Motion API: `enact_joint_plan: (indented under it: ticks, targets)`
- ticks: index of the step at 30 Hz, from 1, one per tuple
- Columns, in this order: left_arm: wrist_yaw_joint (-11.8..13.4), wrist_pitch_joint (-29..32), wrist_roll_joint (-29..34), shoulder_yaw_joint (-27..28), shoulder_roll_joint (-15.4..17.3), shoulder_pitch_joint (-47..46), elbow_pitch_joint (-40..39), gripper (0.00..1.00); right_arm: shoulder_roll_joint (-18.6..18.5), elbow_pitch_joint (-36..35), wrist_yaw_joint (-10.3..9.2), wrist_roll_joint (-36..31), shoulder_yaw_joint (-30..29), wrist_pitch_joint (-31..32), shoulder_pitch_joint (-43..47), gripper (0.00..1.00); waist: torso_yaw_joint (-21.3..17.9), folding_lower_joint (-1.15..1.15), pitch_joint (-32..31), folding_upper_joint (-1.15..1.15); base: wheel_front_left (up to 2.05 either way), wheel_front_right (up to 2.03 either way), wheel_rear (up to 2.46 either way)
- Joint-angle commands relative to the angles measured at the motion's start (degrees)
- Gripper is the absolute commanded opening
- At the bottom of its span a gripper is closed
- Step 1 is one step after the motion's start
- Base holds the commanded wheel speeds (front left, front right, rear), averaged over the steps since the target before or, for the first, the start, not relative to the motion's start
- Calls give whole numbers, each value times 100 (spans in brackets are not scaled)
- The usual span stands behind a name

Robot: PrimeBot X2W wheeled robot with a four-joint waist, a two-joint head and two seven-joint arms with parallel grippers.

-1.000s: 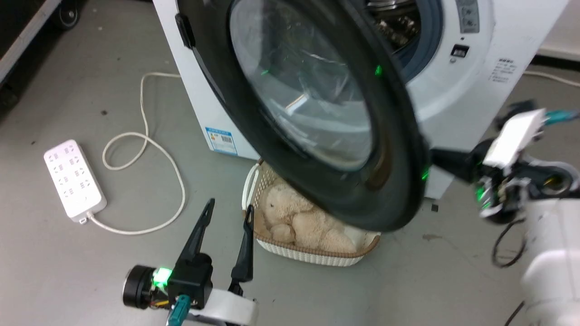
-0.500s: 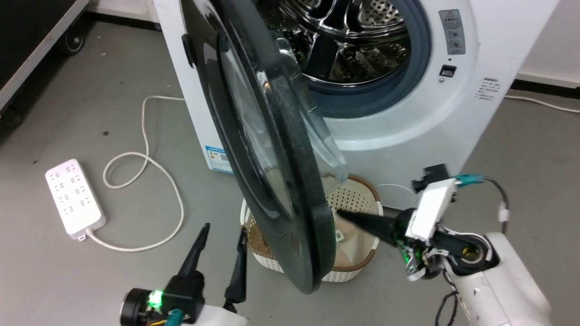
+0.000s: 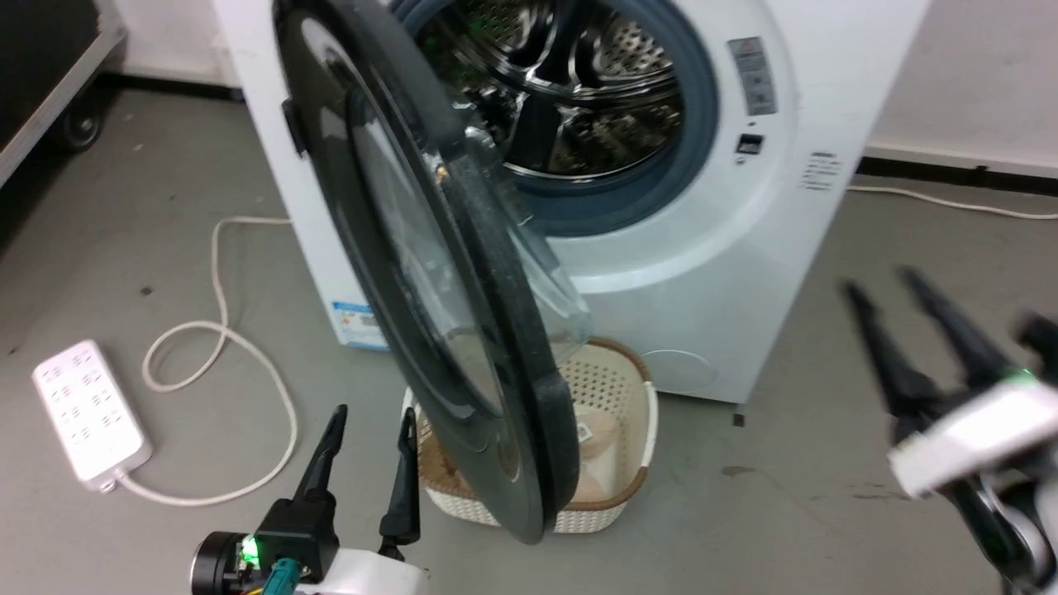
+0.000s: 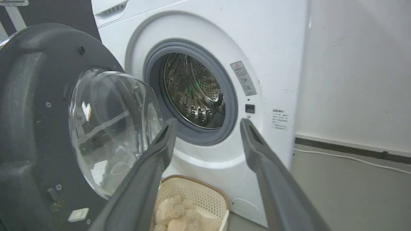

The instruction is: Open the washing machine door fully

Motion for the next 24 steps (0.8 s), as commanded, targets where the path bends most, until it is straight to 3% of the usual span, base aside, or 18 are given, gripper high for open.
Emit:
enact_joint_plan:
  ticks: [1,5,12,18,24]
  targets:
    - [6,-30,-21,38,10,60,-19,100,12,-63,5,-226,-138,-247,231,100,-75,1,-53,0,0,0,0]
    - [2,-30,-34,71,20,176,-44,100,478,-287,5,-1352,-812,-960,985,100,-195,1,-128,0,0,0,0]
    - [28,-30,7,124,70,393,-93,100,1406,-863,5,-2501,-1368,-1264,2005,100,-373,1,-158,0,0,0,0]
    - [2,-30,159,141,89,445,-177,100,1726,-865,5,-3213,-1355,-1421,2406,100,-386,1,-167,0,0,0,0]
    - [1,-30,228,206,23,486,-285,100,1865,-818,5,-3262,-1340,-1472,2434,100,-384,1,-159,0,0,0,0]
